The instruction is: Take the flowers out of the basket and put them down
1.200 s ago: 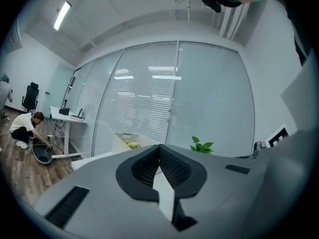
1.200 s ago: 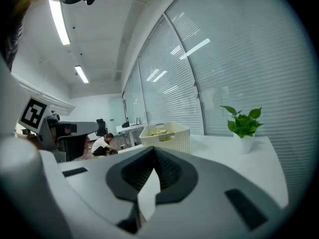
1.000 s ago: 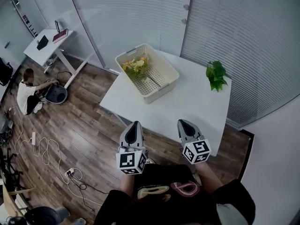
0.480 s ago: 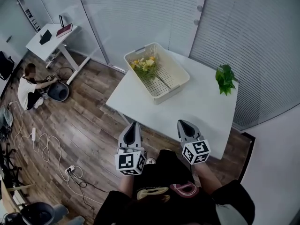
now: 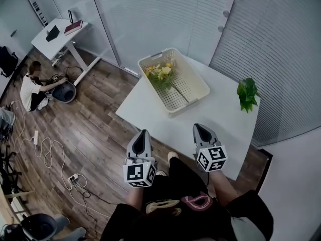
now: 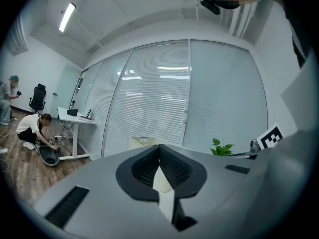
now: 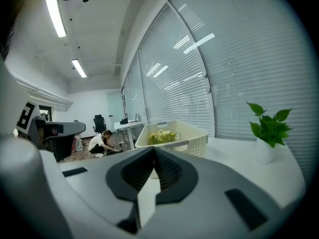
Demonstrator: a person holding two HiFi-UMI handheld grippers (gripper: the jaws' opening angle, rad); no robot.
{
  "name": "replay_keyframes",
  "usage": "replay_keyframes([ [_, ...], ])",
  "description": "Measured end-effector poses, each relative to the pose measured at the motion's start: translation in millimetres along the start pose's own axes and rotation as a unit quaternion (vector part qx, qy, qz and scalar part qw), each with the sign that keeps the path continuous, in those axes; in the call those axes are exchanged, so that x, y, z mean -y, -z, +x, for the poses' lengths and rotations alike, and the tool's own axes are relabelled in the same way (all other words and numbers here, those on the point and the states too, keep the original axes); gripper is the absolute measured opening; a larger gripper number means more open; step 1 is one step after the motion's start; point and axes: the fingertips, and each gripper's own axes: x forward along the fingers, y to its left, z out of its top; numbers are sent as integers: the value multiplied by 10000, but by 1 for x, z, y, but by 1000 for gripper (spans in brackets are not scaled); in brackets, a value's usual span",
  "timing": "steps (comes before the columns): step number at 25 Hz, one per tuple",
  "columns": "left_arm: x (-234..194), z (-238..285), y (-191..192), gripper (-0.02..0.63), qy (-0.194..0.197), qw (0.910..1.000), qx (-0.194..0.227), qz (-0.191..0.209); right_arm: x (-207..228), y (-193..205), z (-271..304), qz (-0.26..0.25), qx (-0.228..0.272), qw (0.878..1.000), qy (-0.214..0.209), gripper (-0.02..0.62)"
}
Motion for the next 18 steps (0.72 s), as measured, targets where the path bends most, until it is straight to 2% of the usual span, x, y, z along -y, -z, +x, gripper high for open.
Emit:
replay_keyframes([
  [7,-9,28,-16,17,-136,9998,102,-37,13,-36,38,-206,30,9998,-41,11],
  [14,-19,47,-10,17,-307,9995,14,-92,36,-56,66,-287,17,9996,18,15],
  [16,-19,51,-9,17,-339,9994,-7,-86,40,-62,75,-288,-3,9995,-88,33],
  [18,-20,54,-8,17,-375,9993,-46,-69,41,-67,85,-304,-48,9993,-226,91],
])
